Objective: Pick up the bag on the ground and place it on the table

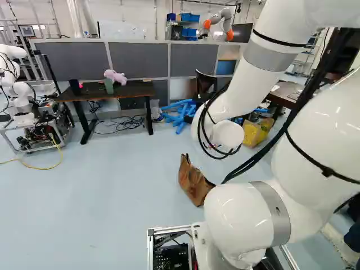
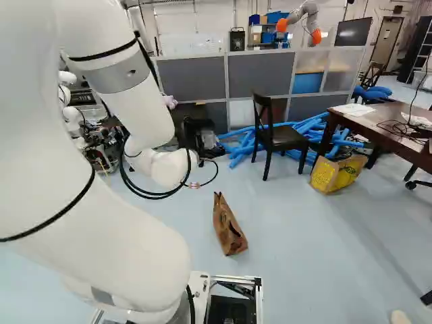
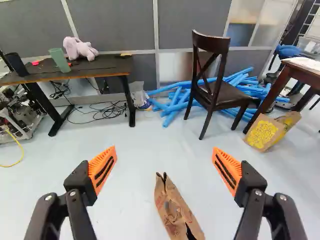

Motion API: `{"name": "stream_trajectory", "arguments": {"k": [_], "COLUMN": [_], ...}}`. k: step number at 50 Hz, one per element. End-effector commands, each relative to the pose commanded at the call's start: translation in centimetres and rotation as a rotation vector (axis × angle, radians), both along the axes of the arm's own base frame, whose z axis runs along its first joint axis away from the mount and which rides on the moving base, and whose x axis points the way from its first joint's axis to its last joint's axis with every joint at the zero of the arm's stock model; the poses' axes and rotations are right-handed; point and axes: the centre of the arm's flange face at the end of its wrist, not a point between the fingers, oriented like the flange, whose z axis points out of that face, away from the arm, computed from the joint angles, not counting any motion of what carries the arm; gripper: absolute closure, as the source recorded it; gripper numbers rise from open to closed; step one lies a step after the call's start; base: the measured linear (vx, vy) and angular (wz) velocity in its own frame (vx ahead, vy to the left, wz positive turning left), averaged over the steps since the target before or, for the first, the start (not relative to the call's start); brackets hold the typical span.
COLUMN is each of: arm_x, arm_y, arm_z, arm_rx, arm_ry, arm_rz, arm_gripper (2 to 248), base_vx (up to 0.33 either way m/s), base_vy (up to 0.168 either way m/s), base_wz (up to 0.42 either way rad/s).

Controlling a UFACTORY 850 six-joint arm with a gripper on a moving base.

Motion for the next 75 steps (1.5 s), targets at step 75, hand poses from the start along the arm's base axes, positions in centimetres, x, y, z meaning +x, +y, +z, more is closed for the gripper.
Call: {"name": "stream_trajectory", "arguments": {"k": [75], "arm_x": [15.1], "arm_y": [-3.3], "arm_z": [-10.9], "arm_rx": [-0.01], "arm_ry": [0.42], "arm_rz": [0.024], "arm_gripper": [3], "base_vx": [0.0], "base_vy": [0.0], "base_wz": [0.0]}}
